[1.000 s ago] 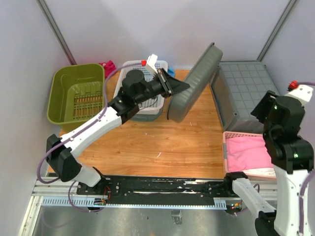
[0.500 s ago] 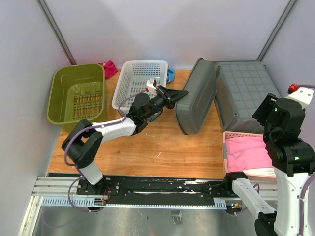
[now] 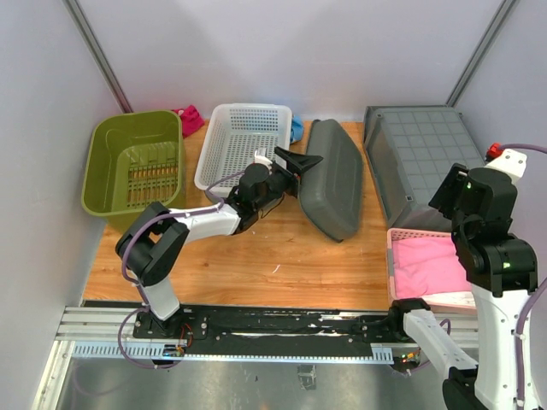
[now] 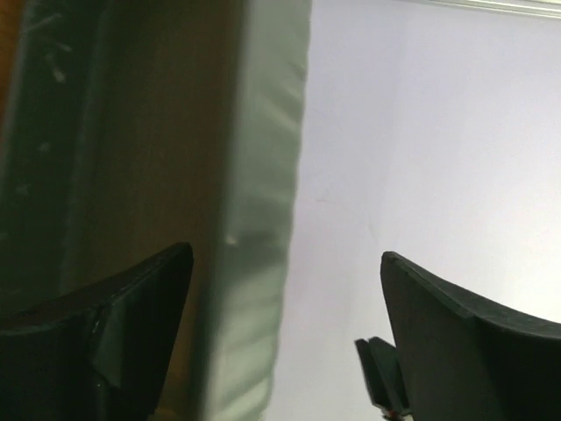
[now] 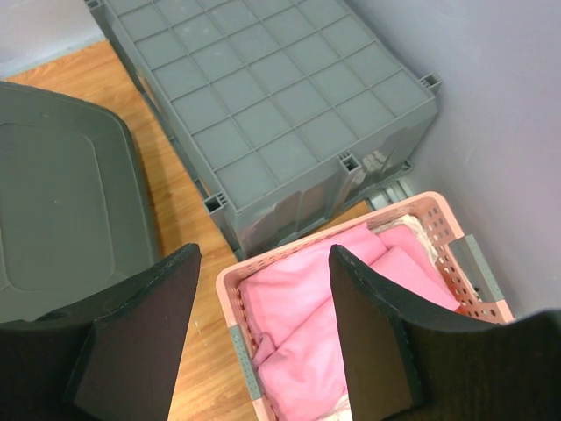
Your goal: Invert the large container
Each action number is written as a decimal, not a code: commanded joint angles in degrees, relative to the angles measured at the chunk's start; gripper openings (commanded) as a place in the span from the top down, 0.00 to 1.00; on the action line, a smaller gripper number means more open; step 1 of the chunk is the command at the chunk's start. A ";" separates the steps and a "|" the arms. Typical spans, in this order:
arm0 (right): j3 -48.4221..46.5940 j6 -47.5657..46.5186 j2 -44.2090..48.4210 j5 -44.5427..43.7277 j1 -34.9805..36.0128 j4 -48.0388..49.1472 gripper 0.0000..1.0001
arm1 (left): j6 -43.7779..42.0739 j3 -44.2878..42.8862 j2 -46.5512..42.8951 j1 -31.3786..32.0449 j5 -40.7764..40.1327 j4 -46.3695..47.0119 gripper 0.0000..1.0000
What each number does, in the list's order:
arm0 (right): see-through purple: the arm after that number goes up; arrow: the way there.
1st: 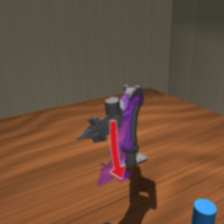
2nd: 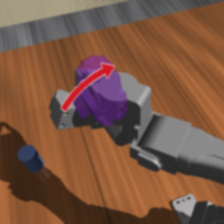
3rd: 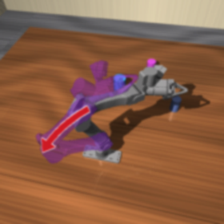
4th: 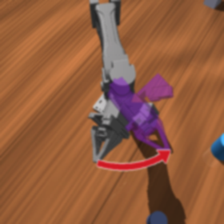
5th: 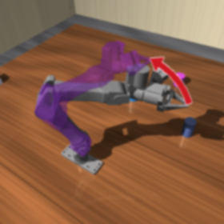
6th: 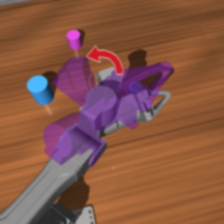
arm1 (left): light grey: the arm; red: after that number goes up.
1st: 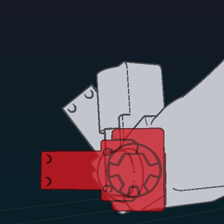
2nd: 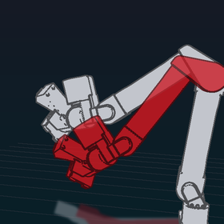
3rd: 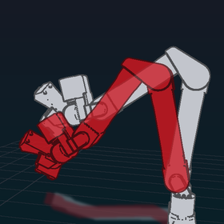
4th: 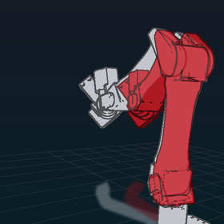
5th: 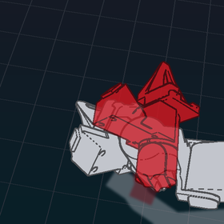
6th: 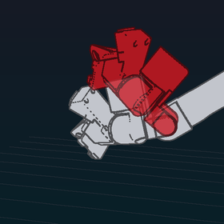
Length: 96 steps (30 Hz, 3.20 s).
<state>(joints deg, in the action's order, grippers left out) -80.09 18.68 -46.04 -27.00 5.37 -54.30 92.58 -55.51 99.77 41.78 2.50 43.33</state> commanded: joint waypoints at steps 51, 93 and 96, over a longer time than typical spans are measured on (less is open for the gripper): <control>34.29 12.90 -12.05 31.19 31.76 19.31 0.33 | -63.99 -37.83 -18.21 2.17 -33.98 -72.53 0.01; 24.45 3.94 -21.34 11.38 20.02 22.53 0.27 | -71.28 -37.83 -4.94 1.64 -31.41 -78.49 0.03; 27.46 3.88 -15.56 10.80 18.24 19.92 0.26 | -71.92 -40.95 0.76 1.64 -32.07 -78.44 0.06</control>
<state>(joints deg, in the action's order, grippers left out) -56.51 23.70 -66.19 -12.34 26.17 -28.49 21.93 -92.18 95.81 43.53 -28.84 -34.41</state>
